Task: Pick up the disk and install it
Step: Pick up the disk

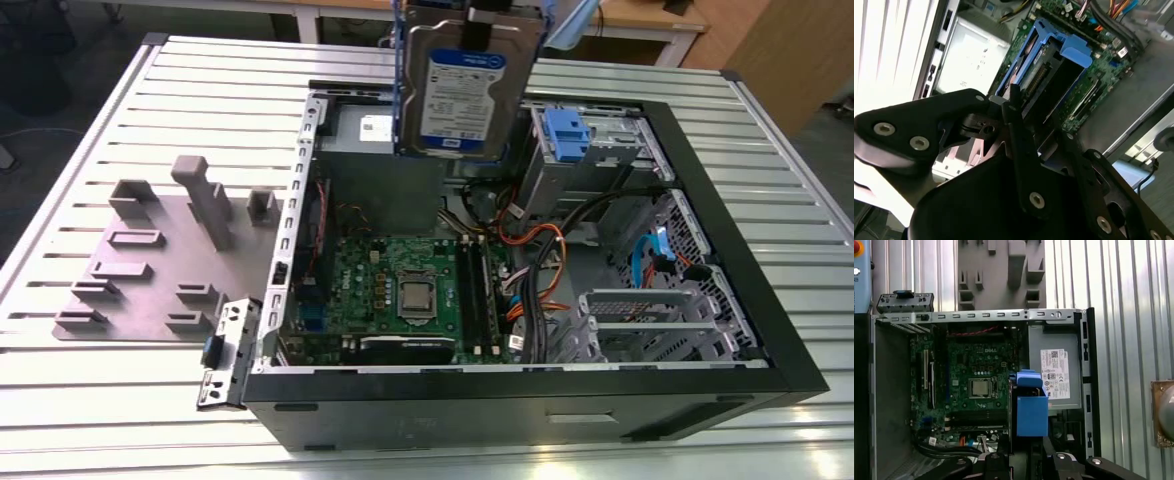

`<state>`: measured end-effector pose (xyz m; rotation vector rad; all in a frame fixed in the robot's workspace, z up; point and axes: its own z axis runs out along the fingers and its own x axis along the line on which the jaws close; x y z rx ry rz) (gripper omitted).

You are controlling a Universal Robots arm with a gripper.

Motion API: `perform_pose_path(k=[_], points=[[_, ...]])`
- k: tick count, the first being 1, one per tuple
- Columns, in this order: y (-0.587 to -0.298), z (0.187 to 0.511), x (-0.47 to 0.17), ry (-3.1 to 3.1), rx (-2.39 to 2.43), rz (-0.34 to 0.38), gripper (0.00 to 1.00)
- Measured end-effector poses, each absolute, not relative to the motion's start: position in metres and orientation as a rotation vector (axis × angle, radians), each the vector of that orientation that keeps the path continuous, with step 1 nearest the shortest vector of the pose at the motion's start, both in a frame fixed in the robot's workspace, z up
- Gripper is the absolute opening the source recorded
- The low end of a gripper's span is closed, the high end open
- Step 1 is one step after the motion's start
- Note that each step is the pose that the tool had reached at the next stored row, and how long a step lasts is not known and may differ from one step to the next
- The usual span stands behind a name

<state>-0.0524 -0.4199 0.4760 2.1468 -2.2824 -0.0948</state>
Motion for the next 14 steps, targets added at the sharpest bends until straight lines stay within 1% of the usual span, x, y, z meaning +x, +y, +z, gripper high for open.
perform_pose_path(k=[14], points=[[-0.42, 0.476, 0.003, -2.277, 2.141, -0.106, 0.35]])
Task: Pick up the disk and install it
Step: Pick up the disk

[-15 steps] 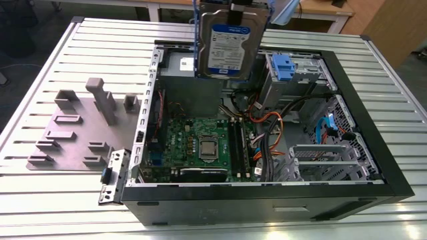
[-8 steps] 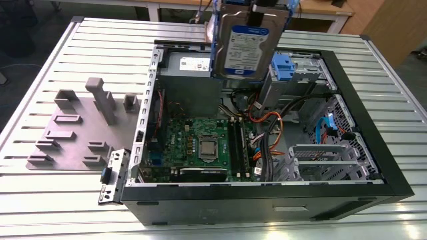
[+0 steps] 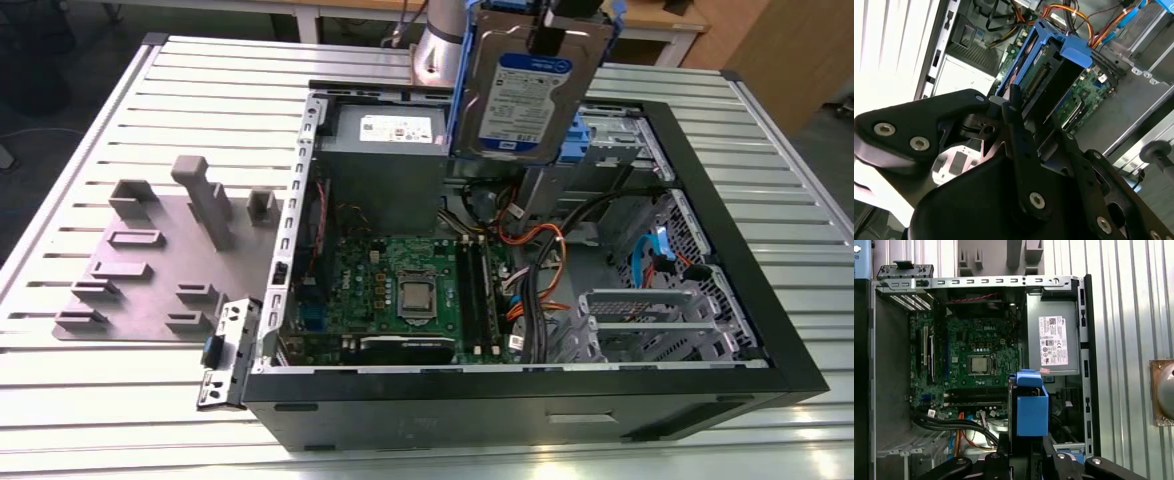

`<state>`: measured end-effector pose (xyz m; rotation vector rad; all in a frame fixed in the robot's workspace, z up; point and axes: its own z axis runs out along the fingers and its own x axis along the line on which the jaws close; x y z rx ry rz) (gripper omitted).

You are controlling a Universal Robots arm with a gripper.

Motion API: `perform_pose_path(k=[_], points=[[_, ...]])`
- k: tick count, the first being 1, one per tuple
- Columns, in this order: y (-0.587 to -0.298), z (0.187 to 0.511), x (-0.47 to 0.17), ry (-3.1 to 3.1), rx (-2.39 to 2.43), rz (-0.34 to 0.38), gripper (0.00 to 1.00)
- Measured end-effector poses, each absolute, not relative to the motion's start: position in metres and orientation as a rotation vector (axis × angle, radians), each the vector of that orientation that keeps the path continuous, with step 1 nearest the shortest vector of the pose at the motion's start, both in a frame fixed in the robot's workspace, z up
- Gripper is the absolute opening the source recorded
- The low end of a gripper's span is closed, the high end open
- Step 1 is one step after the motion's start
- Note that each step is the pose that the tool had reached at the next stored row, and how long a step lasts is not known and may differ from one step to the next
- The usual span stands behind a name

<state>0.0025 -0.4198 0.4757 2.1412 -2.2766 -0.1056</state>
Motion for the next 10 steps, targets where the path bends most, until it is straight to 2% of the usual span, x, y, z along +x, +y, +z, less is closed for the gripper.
perform_pose_path(k=[5, 10], points=[[-0.422, 0.476, 0.008, -2.276, 2.14, -0.107, 0.35], [-0.436, 0.476, 0.009, -2.276, 2.14, -0.107, 0.35]])
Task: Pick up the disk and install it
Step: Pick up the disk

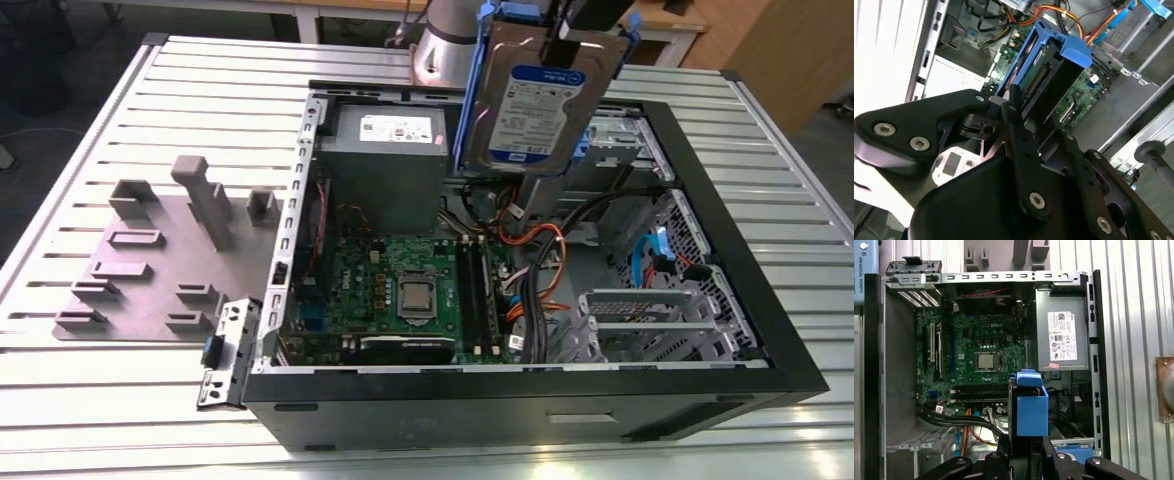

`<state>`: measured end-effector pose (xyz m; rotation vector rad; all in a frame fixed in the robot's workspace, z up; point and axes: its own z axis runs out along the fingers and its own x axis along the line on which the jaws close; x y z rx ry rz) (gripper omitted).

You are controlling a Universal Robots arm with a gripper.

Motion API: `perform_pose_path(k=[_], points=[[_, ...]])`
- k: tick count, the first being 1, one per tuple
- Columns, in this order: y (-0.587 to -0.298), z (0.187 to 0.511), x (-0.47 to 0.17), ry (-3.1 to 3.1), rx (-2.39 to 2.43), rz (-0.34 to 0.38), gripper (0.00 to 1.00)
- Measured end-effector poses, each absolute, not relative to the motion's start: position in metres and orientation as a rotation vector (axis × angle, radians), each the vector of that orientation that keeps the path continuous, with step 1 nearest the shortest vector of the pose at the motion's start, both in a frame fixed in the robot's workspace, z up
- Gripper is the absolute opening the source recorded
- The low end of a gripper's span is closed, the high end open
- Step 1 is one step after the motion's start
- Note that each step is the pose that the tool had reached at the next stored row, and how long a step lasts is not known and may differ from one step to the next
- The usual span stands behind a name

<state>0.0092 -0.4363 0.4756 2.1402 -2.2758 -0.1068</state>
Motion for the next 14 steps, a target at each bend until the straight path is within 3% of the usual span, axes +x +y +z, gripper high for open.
perform_pose_path(k=[14], points=[[-0.481, 0.475, 0.011, -2.276, 2.14, -0.107, 0.35]])
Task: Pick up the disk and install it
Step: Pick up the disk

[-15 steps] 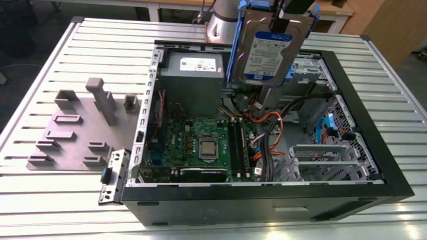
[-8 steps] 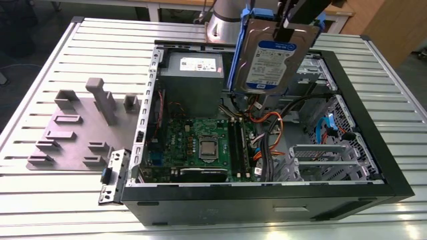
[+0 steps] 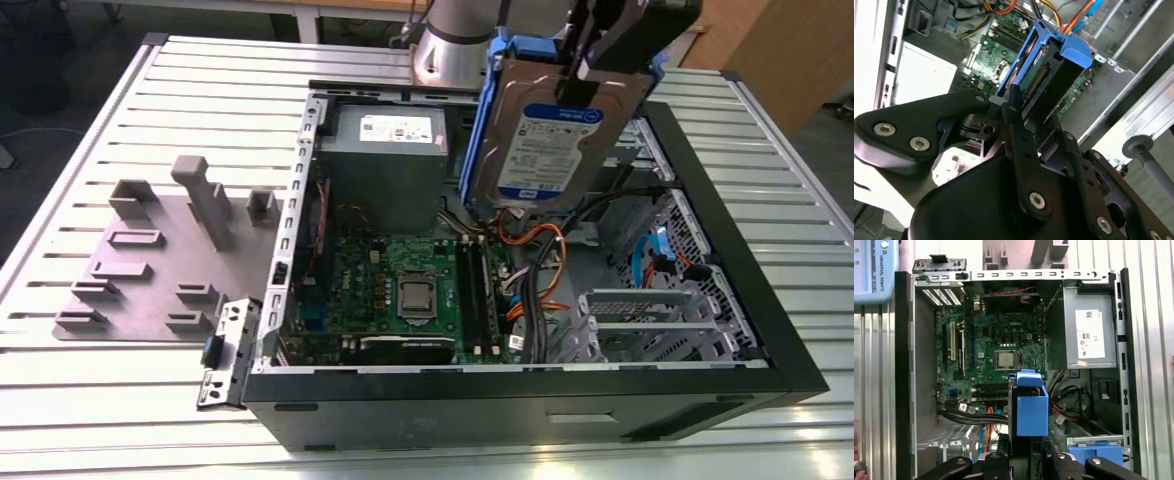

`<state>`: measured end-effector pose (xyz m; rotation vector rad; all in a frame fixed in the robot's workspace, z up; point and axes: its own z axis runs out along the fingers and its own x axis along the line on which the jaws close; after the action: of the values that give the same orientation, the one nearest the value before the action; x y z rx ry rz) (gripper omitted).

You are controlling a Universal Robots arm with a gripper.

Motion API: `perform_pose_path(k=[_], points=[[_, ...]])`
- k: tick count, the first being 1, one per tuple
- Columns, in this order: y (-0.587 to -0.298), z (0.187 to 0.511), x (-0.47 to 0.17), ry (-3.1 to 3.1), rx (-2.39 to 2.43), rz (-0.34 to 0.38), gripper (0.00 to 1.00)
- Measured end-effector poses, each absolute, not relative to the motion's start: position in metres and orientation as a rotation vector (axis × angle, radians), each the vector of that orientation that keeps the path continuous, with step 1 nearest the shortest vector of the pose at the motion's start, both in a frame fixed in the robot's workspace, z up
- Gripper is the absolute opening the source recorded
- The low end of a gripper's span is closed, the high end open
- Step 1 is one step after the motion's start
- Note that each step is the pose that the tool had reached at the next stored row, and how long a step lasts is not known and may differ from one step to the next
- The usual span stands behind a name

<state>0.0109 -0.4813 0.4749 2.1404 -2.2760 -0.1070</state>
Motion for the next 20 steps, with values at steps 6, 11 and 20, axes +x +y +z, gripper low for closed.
perform_pose_path(k=[6, 11, 20], points=[[-0.499, 0.475, 0.012, -2.276, 2.14, -0.107, 0.35], [-0.515, 0.474, 0.012, -2.276, 2.14, -0.107, 0.35], [-0.542, 0.473, 0.013, -2.276, 2.14, -0.107, 0.35]])
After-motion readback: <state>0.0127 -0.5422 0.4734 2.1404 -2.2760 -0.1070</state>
